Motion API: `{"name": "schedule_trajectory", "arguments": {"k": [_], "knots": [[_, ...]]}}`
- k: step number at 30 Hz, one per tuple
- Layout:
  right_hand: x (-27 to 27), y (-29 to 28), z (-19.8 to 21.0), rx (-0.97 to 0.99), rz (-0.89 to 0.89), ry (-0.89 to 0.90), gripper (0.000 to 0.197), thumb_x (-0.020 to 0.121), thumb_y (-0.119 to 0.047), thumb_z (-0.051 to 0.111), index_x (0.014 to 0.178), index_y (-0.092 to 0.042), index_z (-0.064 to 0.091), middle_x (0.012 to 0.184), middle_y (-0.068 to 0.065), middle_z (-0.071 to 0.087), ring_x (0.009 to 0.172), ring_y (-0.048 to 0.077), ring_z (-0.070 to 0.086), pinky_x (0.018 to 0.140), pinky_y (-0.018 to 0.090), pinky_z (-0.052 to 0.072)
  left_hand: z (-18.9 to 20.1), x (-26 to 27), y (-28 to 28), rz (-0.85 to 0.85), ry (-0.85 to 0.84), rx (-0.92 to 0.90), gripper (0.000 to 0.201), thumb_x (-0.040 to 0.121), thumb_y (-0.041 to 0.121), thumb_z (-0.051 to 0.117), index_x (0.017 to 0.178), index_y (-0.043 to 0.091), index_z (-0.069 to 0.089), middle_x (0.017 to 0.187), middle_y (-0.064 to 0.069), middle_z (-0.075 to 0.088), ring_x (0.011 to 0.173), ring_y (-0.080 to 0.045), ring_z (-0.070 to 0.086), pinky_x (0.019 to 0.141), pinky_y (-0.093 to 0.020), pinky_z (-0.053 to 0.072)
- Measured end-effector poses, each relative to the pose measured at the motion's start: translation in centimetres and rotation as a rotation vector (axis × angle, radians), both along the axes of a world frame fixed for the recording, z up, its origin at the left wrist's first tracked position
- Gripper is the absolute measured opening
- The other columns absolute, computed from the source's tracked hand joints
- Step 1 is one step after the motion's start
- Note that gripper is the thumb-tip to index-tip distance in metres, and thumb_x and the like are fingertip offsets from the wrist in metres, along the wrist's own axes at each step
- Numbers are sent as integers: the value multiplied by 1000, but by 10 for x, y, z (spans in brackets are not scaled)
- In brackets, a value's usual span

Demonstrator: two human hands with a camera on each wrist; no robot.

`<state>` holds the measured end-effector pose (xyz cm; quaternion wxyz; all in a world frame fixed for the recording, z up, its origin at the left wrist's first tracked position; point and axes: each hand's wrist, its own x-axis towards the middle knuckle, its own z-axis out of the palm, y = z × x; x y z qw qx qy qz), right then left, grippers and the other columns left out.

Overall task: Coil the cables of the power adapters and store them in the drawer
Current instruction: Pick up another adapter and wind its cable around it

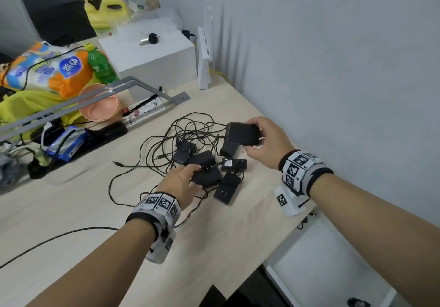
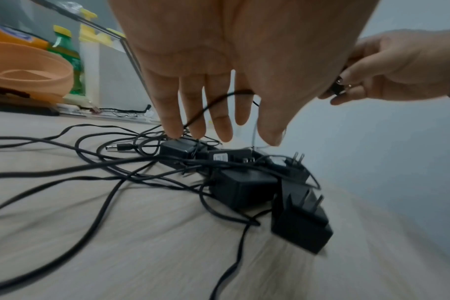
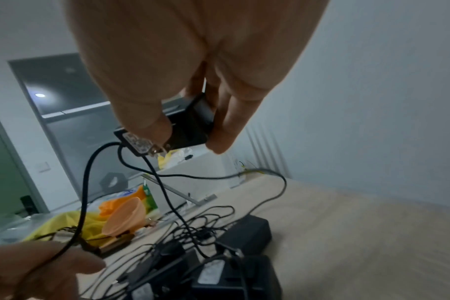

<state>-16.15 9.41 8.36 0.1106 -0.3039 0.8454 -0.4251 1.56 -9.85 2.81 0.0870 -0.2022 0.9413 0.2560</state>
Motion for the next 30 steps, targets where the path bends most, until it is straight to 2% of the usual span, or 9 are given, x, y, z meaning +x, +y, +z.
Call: {"name": "schedule_trajectory", "arguments": {"k": [4, 7, 12, 15, 18, 22, 26, 28, 30], "knots": [[28, -7, 27, -107, -11, 77, 51, 68, -8, 75, 109, -29, 53, 108, -6, 56, 88, 9, 59, 73, 8, 47, 15, 11, -5, 90, 202, 101, 47, 87, 29, 66, 131, 24, 51, 119, 4, 57, 112, -15, 56, 95, -29, 43], [46, -10, 45, -75, 30, 145, 50, 68, -8, 74, 108, -28, 53, 108, -6, 54, 88, 3, 56, 73, 7, 44, 36, 16, -9, 166, 325, 106, 12, 92, 28, 59, 101, 23, 65, 87, 7, 66, 87, -18, 63, 75, -26, 45], [69, -2, 58, 197, 182, 87, 49, 66, -9, 71, 109, -27, 56, 102, -9, 60, 79, -4, 53, 75, 18, 43, 61, 25, -23, 374, 428, 182, 24, 99, 27, 45, 80, 22, 60, 73, 4, 65, 68, -14, 58, 56, -24, 37], [89, 4, 66, 186, 220, -56, 49, 65, -10, 71, 105, -34, 56, 97, -9, 64, 73, 7, 60, 72, 27, 52, 62, 36, -31, 434, 428, 153, 19, 98, 31, 46, 91, 21, 60, 84, 1, 64, 78, -21, 56, 67, -27, 37], [108, 8, 89, 67, 263, -231, 48, 71, 4, 70, 109, -23, 58, 98, -6, 66, 77, 13, 67, 71, 31, 56, 66, 44, -38, 493, 381, 204, 25, 99, 30, 47, 116, 17, 59, 105, -5, 64, 87, -21, 55, 76, -30, 41], [117, 7, 115, -90, 271, -361, 50, 74, 17, 68, 108, -19, 59, 105, -2, 68, 86, 19, 71, 78, 37, 57, 74, 50, -32, 397, 285, 216, 59, 95, 17, 51, 149, 27, 27, 150, -3, 27, 120, -25, 50, 95, -37, 43], [115, -1, 111, -16, 150, -264, 47, 73, 11, 69, 107, -19, 58, 113, 8, 66, 83, 26, 70, 78, 37, 57, 80, 54, -14, 96, 540, 268, 87, 76, 9, 68, 149, 28, 24, 149, 2, 28, 135, -13, 31, 111, -30, 29], [116, -4, 99, 107, 164, -182, 47, 70, 3, 70, 108, -22, 58, 102, 5, 67, 72, 24, 69, 66, 37, 58, 84, 55, -9, -11, 573, 239, 81, 74, 20, 76, 144, 28, 35, 143, 4, 39, 128, -7, 35, 108, -25, 29], [120, -7, 91, 185, 211, -148, 50, 67, -4, 70, 109, -27, 58, 89, -4, 66, 60, 9, 62, 54, 23, 50, 88, 57, -6, -70, 469, 257, 78, 72, 34, 81, 139, 34, 41, 131, 10, 50, 115, -3, 45, 100, -24, 36]]}}
